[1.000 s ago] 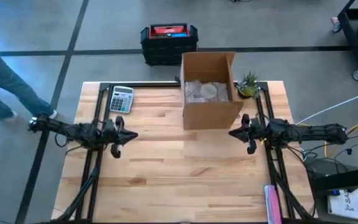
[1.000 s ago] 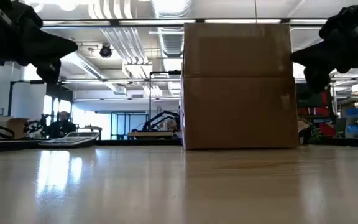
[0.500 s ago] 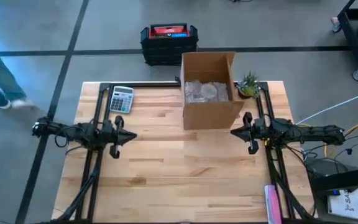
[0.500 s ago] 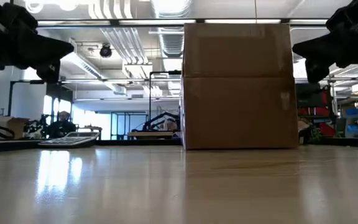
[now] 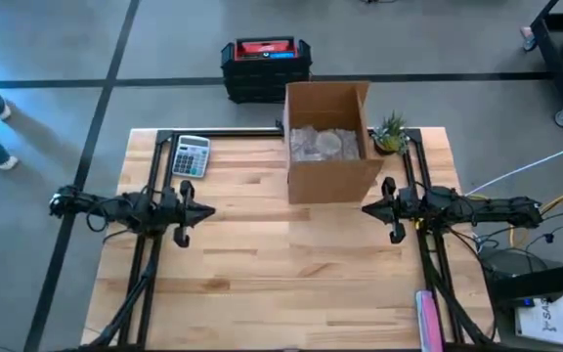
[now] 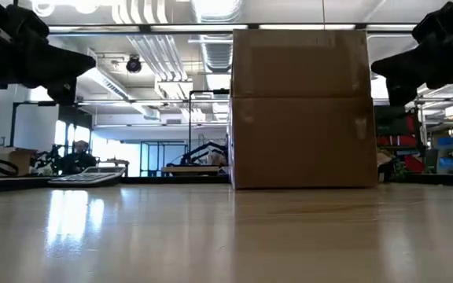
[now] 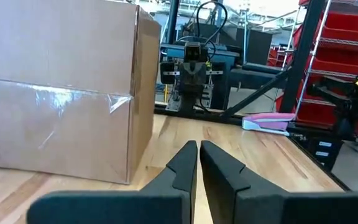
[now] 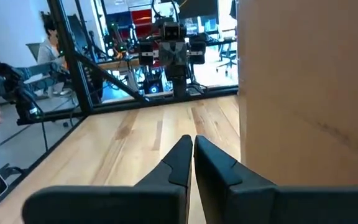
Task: Wrap mug
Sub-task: Return to Home Position
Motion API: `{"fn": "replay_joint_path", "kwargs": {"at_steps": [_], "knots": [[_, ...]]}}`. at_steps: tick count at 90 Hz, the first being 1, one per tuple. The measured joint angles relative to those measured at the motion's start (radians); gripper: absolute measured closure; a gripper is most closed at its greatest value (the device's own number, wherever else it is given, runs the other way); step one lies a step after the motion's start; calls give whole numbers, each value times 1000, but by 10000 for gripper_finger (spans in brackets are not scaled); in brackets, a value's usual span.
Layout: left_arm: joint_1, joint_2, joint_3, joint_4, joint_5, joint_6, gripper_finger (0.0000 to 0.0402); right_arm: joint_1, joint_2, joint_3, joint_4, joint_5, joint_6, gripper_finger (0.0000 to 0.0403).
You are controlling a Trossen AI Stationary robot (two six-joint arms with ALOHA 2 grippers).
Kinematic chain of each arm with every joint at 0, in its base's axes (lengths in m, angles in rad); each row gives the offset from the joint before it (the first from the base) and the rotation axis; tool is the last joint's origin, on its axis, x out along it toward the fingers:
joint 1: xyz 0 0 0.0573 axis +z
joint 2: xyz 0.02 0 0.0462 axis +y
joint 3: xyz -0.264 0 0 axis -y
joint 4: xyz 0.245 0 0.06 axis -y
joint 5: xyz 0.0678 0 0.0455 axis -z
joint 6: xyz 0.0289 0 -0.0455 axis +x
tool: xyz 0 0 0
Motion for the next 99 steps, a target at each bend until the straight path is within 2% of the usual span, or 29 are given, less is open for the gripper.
{"fn": "replay_joint_path", "kwargs": {"at_steps": [26, 38, 54, 69, 99], "knots": [[0, 43, 0, 0, 0, -7, 393, 0, 0, 0, -21, 2, 46, 399], [0, 65, 0, 0, 0, -7, 393, 0, 0, 0, -54, 54, 69, 401], [0, 97, 0, 1, 0, -7, 393, 0, 0, 0, -56, 52, 13, 400], [0, 127, -1, 2, 0, -8, 393, 0, 9, 0, -57, 52, 87, 399], [0, 188, 1, 3, 0, -8, 393, 0, 14, 0, -59, 51, 80, 401]]}}
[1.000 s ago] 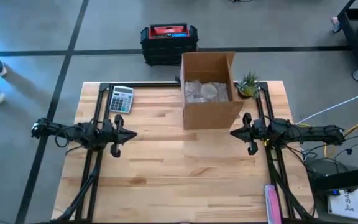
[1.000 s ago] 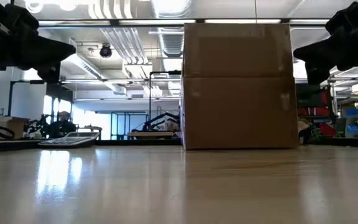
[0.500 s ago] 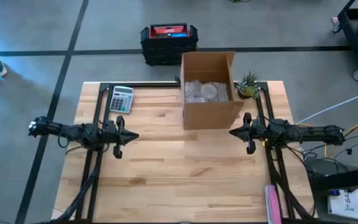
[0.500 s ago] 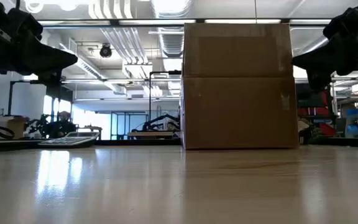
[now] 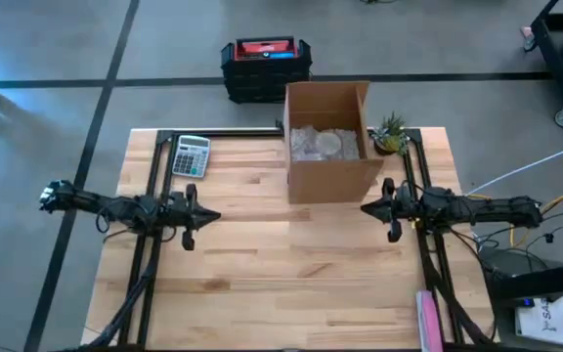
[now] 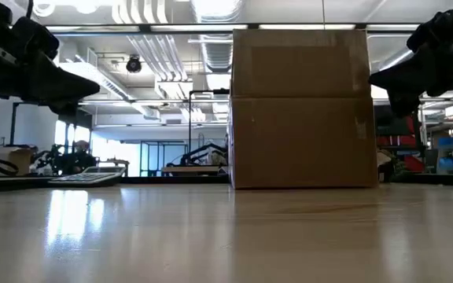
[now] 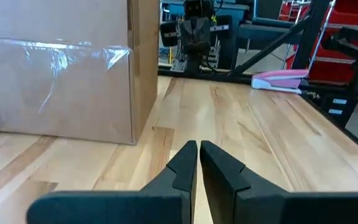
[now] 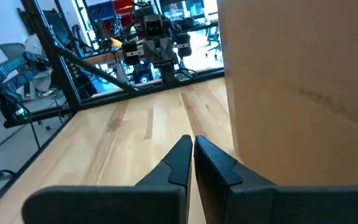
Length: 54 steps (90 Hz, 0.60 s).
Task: Wrap mug
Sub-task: Return to Home Position
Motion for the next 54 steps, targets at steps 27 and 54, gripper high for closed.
{"fn": "replay_joint_path", "kwargs": {"at_steps": [27, 54], "knots": [[0, 45, 6, 1, 0, 0, 393, 0, 0, 0, -1, 0, 0, 399], [0, 78, 9, 2, 0, 0, 393, 0, 0, 0, -1, 0, 0, 399]]}}
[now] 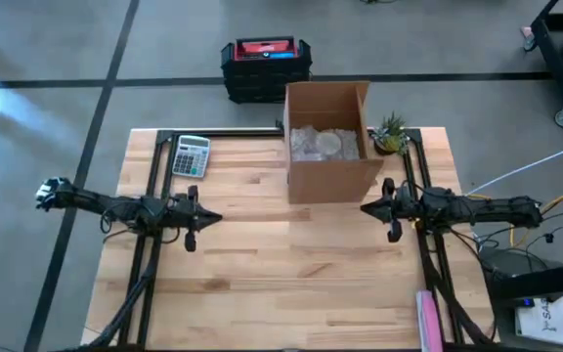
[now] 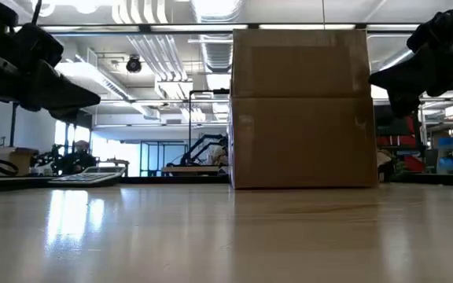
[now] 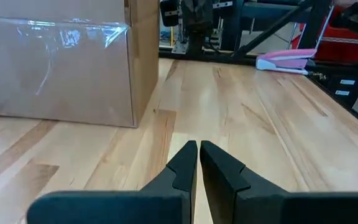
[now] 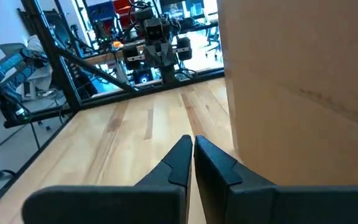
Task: Wrap mug
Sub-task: Return to Home Position
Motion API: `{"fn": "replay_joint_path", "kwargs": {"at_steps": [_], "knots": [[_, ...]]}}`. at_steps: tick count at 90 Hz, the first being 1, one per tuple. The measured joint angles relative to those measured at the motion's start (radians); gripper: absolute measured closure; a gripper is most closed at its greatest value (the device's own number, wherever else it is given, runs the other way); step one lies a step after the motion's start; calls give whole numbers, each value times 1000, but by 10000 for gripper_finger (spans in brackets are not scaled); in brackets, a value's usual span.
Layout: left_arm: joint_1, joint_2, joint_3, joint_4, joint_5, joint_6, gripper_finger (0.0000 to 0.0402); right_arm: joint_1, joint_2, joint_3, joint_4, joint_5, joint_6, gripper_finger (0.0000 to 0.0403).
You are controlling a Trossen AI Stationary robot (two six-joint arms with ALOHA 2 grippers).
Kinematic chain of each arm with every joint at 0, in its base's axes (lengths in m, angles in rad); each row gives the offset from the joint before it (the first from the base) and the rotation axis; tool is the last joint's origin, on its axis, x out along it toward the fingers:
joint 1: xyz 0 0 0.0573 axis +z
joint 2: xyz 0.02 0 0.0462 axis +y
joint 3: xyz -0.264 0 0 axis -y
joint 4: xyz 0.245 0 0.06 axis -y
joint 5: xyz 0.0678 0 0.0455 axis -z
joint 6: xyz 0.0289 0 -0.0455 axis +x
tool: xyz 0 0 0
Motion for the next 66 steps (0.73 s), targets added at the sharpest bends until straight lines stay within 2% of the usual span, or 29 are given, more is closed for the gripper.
{"fn": "replay_joint_path", "kwargs": {"at_steps": [66], "knots": [[0, 49, 2, 2, 0, 0, 393, 0, 0, 0, 0, 0, 0, 399]]}}
